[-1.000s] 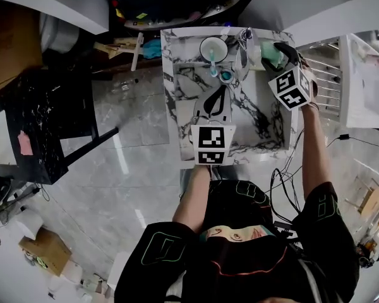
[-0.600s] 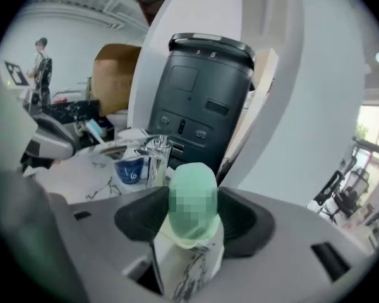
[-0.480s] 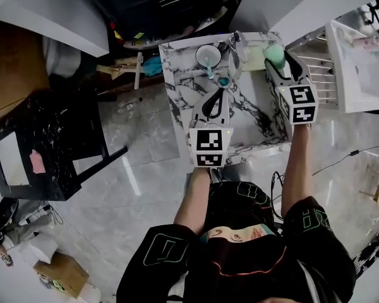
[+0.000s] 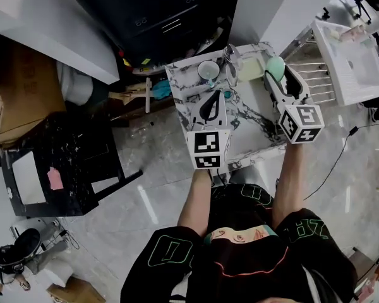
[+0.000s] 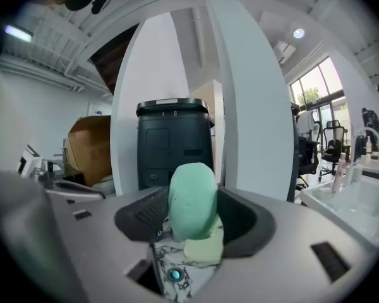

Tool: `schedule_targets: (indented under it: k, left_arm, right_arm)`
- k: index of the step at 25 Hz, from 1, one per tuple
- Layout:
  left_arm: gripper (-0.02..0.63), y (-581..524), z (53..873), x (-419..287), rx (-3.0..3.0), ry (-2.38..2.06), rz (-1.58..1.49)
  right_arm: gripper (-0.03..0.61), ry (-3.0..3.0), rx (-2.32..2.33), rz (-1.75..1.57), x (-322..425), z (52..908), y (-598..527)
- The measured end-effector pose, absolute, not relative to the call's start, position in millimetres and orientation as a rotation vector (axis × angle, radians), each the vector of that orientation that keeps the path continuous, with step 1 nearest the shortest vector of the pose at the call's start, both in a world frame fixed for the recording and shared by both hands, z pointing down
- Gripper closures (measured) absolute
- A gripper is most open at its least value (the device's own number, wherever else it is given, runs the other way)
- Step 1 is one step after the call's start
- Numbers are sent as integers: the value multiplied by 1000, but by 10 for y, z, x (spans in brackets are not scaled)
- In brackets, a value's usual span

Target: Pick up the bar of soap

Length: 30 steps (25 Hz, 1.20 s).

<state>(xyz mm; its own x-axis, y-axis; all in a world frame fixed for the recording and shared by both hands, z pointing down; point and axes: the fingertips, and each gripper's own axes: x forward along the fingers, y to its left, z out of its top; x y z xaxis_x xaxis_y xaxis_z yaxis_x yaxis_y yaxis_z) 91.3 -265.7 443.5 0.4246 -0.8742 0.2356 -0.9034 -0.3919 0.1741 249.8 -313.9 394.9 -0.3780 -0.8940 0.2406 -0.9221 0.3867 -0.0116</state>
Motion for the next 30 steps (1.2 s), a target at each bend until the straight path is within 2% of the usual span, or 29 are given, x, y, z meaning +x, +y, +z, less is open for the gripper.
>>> schedule_targets:
  k: [12,30]
  left_arm:
    - [606,-2785,3788,779,2540,-1611,112]
    - [606,-2793,3655,750,2577,-1628,106]
  right_arm:
    - [328,-2562,1680,132,2425,3536,-2836]
    - [330,-2590,1694,93,2404,3471,-2756]
